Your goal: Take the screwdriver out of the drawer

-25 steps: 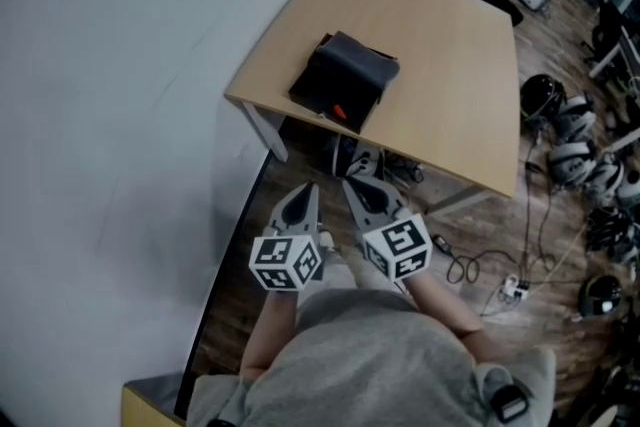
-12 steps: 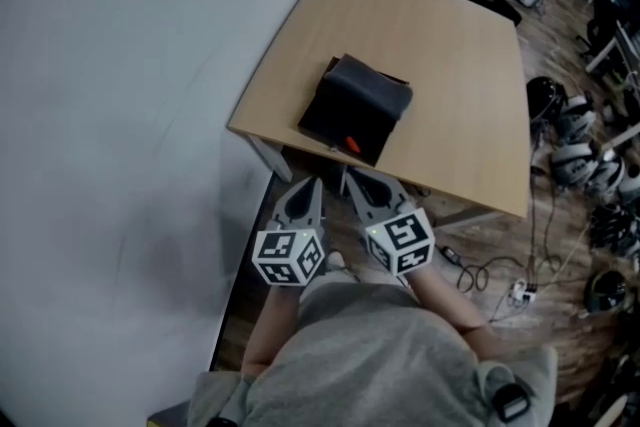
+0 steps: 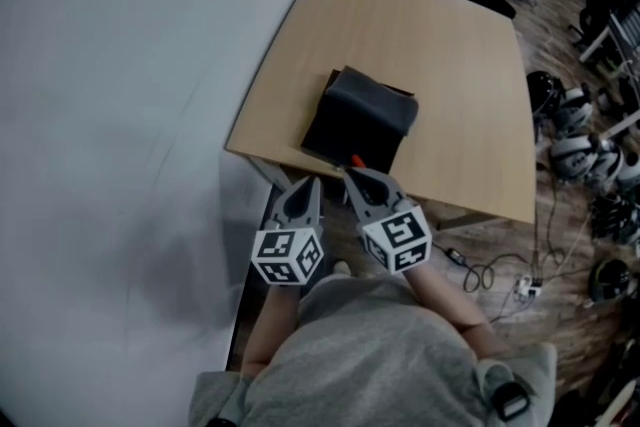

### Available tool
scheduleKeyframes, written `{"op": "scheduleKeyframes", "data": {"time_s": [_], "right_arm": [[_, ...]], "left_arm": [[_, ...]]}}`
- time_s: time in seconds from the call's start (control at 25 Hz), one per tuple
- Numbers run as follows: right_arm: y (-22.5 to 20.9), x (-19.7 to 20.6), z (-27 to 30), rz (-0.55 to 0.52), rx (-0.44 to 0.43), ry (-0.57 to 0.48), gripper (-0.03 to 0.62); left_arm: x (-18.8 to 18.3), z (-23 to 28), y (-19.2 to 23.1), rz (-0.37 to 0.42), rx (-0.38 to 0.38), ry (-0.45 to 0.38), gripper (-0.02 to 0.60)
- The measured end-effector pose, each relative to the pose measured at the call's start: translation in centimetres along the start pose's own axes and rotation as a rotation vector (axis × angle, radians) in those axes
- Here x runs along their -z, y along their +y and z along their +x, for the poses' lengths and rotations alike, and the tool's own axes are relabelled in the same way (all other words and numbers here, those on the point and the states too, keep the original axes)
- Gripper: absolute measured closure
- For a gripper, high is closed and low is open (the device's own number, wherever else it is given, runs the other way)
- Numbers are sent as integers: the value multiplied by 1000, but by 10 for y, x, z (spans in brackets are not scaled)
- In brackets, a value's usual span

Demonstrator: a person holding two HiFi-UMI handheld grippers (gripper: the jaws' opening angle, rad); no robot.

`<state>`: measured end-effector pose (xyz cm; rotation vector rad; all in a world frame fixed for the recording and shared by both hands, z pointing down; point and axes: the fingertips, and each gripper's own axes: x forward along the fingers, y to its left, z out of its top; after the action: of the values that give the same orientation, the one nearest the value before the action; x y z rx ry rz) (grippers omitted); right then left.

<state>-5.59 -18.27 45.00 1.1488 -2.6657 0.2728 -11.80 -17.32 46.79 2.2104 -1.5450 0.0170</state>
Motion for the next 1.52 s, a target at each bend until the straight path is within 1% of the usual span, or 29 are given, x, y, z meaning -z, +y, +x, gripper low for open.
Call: {"op": "scheduleKeyframes", "data": {"time_s": [0.16,0.32,0.52,0.64,0.76,1.04,1.32,1.44,1.48,1.52], "right_arm": [[-18,2,10,-2,46,20,594],[-45,12,18,2,97,81,594],[-69,30,35,28,128,141,594],[-80,46,48,22,131,205,594],[-87,61,59,9,119,274,594],[-101,89,94,-8,60,411,594],[-110,124,113,-23,18,605,594],[-111,138,116,-17,-17,683,592],[-110,142,117,-18,-32,709,588],[-109,146,118,-22,-46,735,568]], "left_arm": [[-3,10,9,-5,7,14,581],[1,20,16,-15,9,37,581],[11,38,26,-36,5,73,581],[15,49,36,-41,0,90,581],[15,59,45,-51,-9,98,581],[22,85,66,-65,-39,136,581],[26,98,81,-78,-65,158,581],[27,106,84,-80,-68,162,581],[26,108,85,-81,-69,163,581],[25,110,85,-82,-70,164,581]]}}
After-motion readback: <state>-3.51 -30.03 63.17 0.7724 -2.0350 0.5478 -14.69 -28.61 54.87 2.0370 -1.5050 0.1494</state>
